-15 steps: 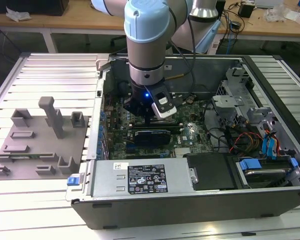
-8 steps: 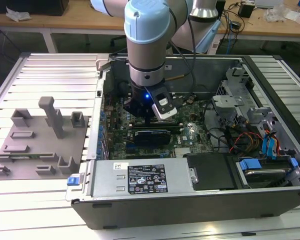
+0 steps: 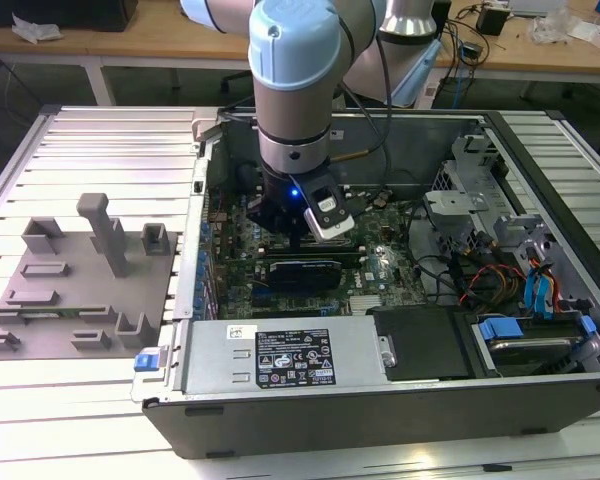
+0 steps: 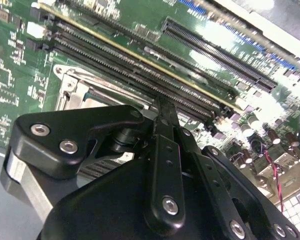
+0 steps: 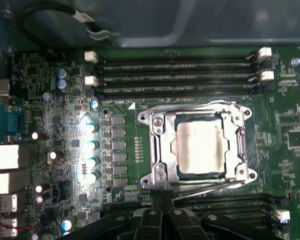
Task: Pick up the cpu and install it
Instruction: 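Install the second cpu locking lever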
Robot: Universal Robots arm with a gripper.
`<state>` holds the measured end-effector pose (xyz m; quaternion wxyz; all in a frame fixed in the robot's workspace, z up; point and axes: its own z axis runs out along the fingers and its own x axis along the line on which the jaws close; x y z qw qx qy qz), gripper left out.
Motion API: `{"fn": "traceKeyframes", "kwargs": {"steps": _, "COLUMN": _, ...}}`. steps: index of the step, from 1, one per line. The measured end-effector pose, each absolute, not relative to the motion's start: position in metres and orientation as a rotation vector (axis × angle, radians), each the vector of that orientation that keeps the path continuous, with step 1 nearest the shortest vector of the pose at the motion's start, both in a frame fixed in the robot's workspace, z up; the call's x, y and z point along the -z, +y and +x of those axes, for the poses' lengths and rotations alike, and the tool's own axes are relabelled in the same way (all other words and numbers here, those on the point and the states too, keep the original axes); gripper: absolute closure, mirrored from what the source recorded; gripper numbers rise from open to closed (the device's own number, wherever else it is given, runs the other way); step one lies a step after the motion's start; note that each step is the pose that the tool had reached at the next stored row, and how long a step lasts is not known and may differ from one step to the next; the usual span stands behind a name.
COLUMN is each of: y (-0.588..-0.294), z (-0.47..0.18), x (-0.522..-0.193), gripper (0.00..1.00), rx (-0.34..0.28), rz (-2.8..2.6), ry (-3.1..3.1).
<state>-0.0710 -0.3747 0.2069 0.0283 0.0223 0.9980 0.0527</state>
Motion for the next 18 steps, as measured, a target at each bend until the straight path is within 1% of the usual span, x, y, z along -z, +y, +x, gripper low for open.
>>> {"fn": "traceKeyframes", "kwargs": {"steps": 5, "y": -0.3746, "z": -0.071, "x": -0.2061, "gripper": 0.89, "rx": -0.211, "rz": 0.052, "ry": 3.079}}
{"fn": "traceKeyframes", "kwargs": {"steps": 18, "y": -0.3747, "z": -0.0705, "x": -0.2153, "gripper": 0.89, "rx": -0.213, "rz": 0.047, "ry": 3.079}}
